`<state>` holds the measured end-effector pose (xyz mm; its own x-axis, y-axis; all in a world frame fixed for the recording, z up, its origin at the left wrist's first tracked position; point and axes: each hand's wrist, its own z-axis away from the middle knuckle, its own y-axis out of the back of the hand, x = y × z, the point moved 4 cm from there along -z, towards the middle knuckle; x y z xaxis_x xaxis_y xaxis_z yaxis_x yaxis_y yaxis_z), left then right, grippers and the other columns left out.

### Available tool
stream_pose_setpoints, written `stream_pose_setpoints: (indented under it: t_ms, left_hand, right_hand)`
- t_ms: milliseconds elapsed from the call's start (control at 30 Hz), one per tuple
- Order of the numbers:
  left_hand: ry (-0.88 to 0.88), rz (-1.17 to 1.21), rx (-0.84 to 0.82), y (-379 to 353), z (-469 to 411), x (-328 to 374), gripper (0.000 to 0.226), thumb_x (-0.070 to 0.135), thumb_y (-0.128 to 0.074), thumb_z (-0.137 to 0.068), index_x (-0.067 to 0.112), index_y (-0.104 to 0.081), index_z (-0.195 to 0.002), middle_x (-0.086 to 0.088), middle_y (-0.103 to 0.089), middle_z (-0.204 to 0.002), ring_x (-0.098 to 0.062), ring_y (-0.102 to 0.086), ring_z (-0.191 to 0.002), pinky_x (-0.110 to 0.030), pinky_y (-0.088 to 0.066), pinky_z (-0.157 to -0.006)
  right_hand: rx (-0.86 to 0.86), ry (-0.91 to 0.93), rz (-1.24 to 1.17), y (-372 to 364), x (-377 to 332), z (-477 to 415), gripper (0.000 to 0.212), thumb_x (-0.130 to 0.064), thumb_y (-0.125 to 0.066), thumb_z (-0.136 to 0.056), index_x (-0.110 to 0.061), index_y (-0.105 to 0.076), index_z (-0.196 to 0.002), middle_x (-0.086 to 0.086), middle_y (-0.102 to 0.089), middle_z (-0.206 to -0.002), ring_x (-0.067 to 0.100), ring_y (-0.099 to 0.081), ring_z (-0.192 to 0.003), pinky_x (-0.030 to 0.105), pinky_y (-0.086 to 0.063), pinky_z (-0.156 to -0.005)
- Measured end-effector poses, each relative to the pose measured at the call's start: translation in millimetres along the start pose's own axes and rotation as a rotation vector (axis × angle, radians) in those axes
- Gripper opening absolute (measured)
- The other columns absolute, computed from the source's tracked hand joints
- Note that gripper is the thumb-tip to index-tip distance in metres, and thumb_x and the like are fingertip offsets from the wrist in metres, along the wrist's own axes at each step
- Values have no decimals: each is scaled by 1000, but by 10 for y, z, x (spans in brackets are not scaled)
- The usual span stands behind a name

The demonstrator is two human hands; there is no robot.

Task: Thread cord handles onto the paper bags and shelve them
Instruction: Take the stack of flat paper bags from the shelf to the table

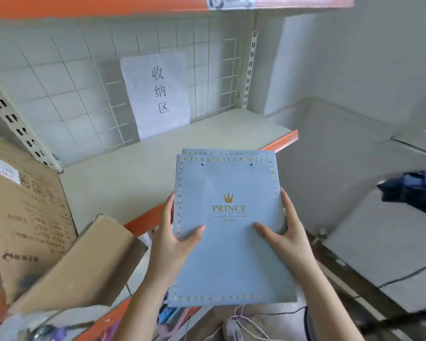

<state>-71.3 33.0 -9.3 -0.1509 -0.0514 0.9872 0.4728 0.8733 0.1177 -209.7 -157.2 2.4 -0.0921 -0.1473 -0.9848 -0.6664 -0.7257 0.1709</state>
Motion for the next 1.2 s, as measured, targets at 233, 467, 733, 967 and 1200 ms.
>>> stream_pose_setpoints:
  t_ms: [233,467,733,967,1200]
  left_hand:
    - [-8,21,-172,-148,774,34,82,21,-80,-69,49,-32,-128,41,-55,-114,18,-52,-105,-3,-44,-79]
    - [19,31,-345,-283,1483,-94,90,31,-78,-64,35,-32,-142,11,-49,-140,-4,-47,-127,-31,-42,-102]
    - [74,-83,-474,-592,2731,-355,85,-1,-81,-68,33,-34,-130,21,-56,-125,18,-50,-104,0,-37,-85]
    - [162,23,-753,-1132,4137,-211,75,-20,-61,-78,10,-30,-140,11,-52,-119,23,-56,-88,1,-42,-68]
    - [94,15,-1143,-1857,5223,40,82,6,-79,-73,20,-32,-139,21,-52,-118,18,-56,-96,-11,-50,-77]
  right_hand:
    - [165,-62,-50,271,69,1211,83,-13,-76,-77,-60,-30,-128,-16,-56,-127,2,-58,-111,32,-52,-92]
    - [267,-151,-55,443,339,2142,88,-4,-75,-77,-47,-24,-135,-14,-53,-131,-10,-54,-111,22,-47,-97]
    - [429,-268,-2,772,802,3663,90,-17,-77,-76,-49,-18,-136,-36,-45,-124,-22,-45,-110,0,-38,-85]
    - [682,-355,25,1325,915,5315,88,-12,-77,-76,-45,-21,-136,-42,-41,-114,-30,-45,-98,-4,-35,-76]
    - [991,-394,65,1844,913,6732,89,-18,-78,-76,-39,-20,-140,-47,-34,-118,-31,-39,-105,-2,-33,-83]
